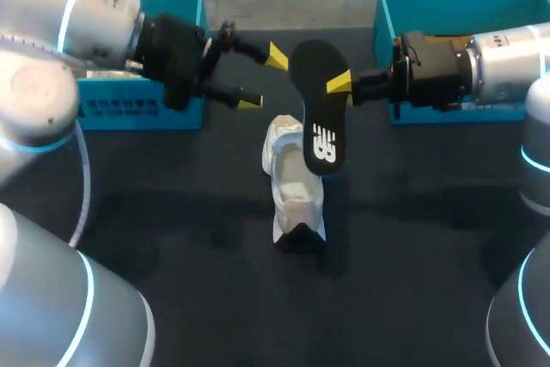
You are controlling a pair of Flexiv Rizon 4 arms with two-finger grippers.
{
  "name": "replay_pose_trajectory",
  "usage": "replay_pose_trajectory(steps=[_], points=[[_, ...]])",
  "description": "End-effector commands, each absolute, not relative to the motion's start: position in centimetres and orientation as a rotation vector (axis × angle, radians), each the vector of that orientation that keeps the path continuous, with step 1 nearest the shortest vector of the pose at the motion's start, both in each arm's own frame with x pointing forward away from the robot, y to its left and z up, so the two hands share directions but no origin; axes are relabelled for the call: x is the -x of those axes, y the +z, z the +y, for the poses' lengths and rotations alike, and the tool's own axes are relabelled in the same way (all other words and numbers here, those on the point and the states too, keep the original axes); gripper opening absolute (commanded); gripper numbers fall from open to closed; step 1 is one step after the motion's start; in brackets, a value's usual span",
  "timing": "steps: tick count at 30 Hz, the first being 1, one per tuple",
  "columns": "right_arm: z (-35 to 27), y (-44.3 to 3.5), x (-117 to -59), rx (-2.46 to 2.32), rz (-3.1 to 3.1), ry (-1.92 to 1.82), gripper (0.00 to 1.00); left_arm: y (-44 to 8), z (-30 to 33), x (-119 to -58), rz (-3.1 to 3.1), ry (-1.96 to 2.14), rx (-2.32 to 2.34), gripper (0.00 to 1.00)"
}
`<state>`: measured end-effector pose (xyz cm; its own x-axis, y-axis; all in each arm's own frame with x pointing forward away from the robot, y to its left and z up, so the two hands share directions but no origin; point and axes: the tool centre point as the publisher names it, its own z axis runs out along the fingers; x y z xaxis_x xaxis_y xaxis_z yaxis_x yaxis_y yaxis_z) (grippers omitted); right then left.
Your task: Take the shoe out of the shoebox, open the shoe tongue, remove and reinsert the insole, then place the shoe into the shoebox
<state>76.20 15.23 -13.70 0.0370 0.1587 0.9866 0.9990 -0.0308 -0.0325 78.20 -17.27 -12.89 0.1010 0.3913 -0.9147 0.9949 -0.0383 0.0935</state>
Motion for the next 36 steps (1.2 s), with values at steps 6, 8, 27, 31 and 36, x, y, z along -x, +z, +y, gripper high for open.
replay_pose_trajectory(steps=[6, 8, 27, 31, 36], points=[[16.2, -13.5, -76.0, 1.360, -1.265, -1.131, 0.00, -13.7, -18.1, -78.6, 1.221, -1.028, -1.212, 1.00], [16.2, -13.4, -75.9, 1.361, -1.263, -1.130, 0.00, -13.7, -18.4, -78.7, 1.212, -1.038, -1.204, 1.00], [17.8, -13.2, -74.7, 1.348, -1.257, -1.148, 0.00, -12.7, -21.5, -80.0, 1.184, -1.121, -1.057, 1.00], [18.2, -13.3, -74.7, 1.342, -1.257, -1.152, 0.00, -12.6, -22.0, -80.1, 1.186, -1.129, -1.053, 1.00], [18.3, -13.4, -74.7, 1.345, -1.251, -1.158, 0.00, -12.6, -22.3, -80.0, 1.184, -1.142, -1.062, 0.78]])
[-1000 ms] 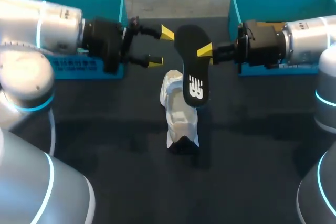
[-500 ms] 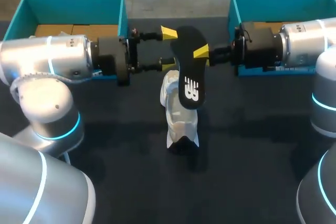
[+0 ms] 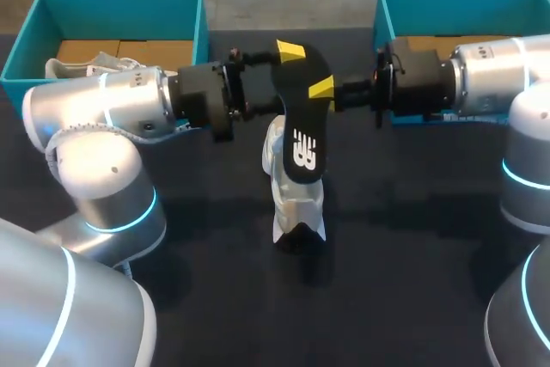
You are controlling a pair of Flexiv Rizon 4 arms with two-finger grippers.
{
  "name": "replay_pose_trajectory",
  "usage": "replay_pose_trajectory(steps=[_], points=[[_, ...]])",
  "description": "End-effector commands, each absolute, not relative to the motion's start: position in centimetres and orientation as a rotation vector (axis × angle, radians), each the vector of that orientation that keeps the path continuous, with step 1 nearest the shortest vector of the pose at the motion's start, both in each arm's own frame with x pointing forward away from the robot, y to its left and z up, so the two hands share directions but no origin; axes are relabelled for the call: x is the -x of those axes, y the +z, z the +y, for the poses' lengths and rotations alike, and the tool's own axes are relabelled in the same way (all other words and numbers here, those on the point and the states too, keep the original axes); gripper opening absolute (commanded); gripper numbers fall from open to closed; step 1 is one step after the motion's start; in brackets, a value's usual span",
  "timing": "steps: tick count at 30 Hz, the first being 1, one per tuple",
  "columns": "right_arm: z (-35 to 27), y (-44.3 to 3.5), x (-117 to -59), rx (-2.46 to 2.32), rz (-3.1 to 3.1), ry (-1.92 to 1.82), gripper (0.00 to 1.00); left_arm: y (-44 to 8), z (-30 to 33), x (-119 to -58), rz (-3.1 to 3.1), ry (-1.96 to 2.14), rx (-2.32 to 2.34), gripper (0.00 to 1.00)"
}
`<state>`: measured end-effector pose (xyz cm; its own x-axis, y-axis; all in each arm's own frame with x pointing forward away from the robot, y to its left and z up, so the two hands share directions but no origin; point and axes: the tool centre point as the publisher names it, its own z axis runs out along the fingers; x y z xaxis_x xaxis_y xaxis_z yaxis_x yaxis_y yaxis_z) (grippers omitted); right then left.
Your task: Take the shoe out of the shoebox, open the shoe tongue, remove and reinsert the insole, then place the shoe into the shoebox
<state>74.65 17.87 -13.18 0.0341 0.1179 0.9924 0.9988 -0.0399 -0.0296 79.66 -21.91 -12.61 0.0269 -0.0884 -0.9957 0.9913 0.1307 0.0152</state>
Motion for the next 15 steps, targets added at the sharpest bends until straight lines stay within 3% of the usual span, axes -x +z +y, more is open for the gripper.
replay_pose_trajectory(steps=[1, 4, 6, 10, 15], points=[[18.24, -13.47, -74.67, 1.347, -1.251, -1.159, 0.00, -12.59, -22.31, -79.96, 1.184, -1.143, -1.062, 0.74], [18.22, -13.53, -74.72, 1.350, -1.250, -1.160, 0.00, -12.76, -22.24, -79.79, 1.188, -1.147, -1.063, 0.49], [18.25, -13.53, -74.77, 1.349, -1.251, -1.159, 0.00, -12.80, -22.20, -79.66, 1.191, -1.149, -1.063, 0.48], [18.30, -13.51, -74.85, 1.347, -1.254, -1.158, 0.00, -12.82, -22.13, -79.41, 1.193, -1.154, -1.065, 0.36], [18.28, -13.51, -74.91, 1.350, -1.256, -1.157, 0.00, -13.01, -22.01, -79.00, 1.198, -1.159, -1.073, 0.32]])
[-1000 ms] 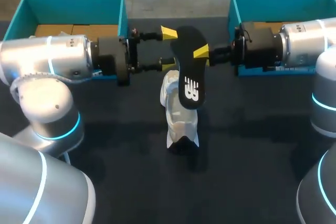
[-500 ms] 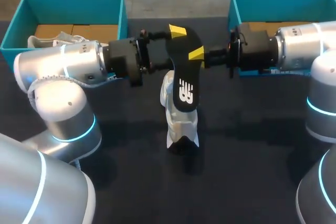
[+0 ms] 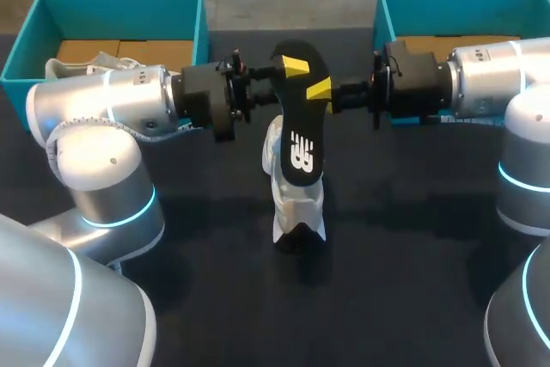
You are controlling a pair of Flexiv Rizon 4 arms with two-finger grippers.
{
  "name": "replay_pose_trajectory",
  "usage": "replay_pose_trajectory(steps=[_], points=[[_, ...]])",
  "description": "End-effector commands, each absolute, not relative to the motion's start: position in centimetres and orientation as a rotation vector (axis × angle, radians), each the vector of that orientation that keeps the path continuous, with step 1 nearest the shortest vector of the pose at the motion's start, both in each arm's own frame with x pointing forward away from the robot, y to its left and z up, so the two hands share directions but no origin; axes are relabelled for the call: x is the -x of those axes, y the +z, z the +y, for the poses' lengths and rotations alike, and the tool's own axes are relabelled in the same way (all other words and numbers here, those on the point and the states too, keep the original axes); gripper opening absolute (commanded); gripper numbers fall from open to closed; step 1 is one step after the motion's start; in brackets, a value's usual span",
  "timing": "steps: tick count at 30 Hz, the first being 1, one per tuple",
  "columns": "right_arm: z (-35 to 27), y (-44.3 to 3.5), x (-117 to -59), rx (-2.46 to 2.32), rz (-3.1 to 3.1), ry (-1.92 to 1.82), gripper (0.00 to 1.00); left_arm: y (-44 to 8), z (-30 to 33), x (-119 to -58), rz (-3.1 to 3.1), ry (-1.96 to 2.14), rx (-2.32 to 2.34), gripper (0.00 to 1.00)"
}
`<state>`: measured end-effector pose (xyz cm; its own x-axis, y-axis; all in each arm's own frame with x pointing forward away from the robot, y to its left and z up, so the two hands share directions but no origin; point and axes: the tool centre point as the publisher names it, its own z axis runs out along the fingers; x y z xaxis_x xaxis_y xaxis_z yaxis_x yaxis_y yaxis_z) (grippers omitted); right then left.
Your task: Take the shoe out of the shoebox, open the shoe tongue, remove and reinsert the insole, then place the shoe into the shoebox
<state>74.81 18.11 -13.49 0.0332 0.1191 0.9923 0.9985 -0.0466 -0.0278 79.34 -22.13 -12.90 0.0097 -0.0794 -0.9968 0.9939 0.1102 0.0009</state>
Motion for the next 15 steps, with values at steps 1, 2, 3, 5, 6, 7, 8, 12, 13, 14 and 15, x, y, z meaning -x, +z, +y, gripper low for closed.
replay_pose_trajectory(steps=[1, 2, 3, 5, 6, 7, 8, 12, 13, 14, 15], points=[[18.26, -13.50, -74.93, 1.351, -1.256, -1.157, 0.00, -13.04, -21.99, -78.94, 1.197, -1.160, -1.074, 0.31], [18.24, -13.48, -74.94, 1.352, -1.257, -1.157, 0.00, -13.09, -21.98, -78.87, 1.198, -1.163, -1.074, 0.29], [18.23, -13.47, -74.95, 1.353, -1.257, -1.158, 0.00, -13.11, -21.97, -78.84, 1.199, -1.164, -1.074, 0.27], [18.23, -13.45, -74.95, 1.353, -1.258, -1.158, 0.00, -13.20, -21.96, -78.71, 1.200, -1.164, -1.070, 0.26], [18.23, -13.45, -74.96, 1.353, -1.259, -1.157, 0.00, -13.22, -21.96, -78.67, 1.201, -1.164, -1.069, 0.27], [18.22, -13.45, -74.96, 1.354, -1.259, -1.156, 0.00, -13.24, -21.96, -78.64, 1.202, -1.165, -1.067, 0.26], [18.22, -13.45, -74.96, 1.353, -1.259, -1.155, 0.00, -13.27, -21.95, -78.61, 1.203, -1.165, -1.065, 0.26], [18.24, -13.49, -74.90, 1.354, -1.260, -1.150, 0.00, -13.37, -21.83, -78.58, 1.206, -1.163, -1.062, 0.15], [18.23, -13.51, -74.87, 1.354, -1.260, -1.149, 0.00, -13.42, -21.78, -78.56, 1.208, -1.163, -1.063, 0.09], [18.21, -13.53, -74.85, 1.354, -1.260, -1.149, 0.00, -13.48, -21.74, -78.56, 1.210, -1.163, -1.064, 0.00], [18.21, -13.54, -74.83, 1.355, -1.261, -1.149, 0.00, -13.53, -21.71, -78.57, 1.212, -1.163, -1.065, 0.00]])
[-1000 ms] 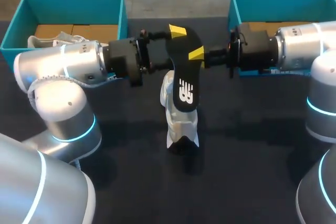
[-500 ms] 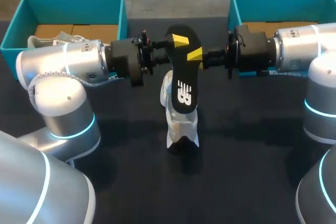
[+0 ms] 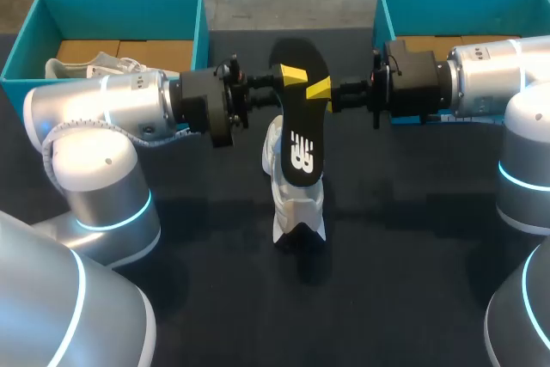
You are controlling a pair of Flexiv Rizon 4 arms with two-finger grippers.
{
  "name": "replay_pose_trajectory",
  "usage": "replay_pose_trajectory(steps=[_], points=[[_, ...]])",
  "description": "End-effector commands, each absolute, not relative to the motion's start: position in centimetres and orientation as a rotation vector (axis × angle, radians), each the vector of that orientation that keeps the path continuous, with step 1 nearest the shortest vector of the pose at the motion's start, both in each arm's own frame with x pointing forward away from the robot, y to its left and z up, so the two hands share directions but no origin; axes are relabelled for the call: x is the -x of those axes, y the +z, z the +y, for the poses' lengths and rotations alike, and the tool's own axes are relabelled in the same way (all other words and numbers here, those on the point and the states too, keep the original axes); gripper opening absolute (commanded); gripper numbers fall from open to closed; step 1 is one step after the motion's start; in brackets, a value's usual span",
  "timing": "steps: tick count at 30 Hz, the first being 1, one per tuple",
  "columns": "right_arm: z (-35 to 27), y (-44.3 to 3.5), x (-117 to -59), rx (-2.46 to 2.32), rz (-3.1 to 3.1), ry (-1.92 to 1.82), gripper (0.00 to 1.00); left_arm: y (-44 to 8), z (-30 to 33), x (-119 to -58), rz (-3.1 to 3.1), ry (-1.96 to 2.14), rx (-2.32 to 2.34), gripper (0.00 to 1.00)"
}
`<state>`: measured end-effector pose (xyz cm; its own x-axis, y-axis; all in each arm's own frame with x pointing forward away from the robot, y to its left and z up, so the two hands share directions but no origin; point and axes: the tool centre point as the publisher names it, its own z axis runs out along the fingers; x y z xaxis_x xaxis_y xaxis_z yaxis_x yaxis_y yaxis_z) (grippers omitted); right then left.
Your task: Take the shoe out of the shoebox, open the shoe tongue, remove and reinsert the insole, then place the shoe into the shoebox
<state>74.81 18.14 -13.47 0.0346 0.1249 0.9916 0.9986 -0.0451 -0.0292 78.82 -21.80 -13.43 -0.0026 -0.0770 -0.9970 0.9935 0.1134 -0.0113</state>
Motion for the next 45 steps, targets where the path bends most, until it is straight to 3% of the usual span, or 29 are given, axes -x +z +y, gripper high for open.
replay_pose_trajectory(steps=[1, 7, 9, 11, 45], points=[[18.2, -13.6, -74.8, 1.354, -1.261, -1.150, 0.00, -13.6, -21.7, -78.6, 1.213, -1.162, -1.064, 0.00], [18.3, -13.6, -74.7, 1.354, -1.259, -1.155, 0.00, -13.9, -21.6, -78.5, 1.248, -1.197, -1.053, 0.00], [18.1, -13.6, -74.6, 1.365, -1.255, -1.162, 0.38, -14.0, -21.5, -78.4, 1.260, -1.211, -1.057, 0.00], [17.7, -13.7, -74.5, 1.381, -1.254, -1.167, 1.00, -14.2, -21.3, -78.2, 1.271, -1.231, -1.061, 0.00], [13.3, -15.8, -73.6, 1.521, -1.367, -1.100, 1.00, -17.4, -18.6, -69.6, 1.549, -1.570, -0.878, 0.00]])
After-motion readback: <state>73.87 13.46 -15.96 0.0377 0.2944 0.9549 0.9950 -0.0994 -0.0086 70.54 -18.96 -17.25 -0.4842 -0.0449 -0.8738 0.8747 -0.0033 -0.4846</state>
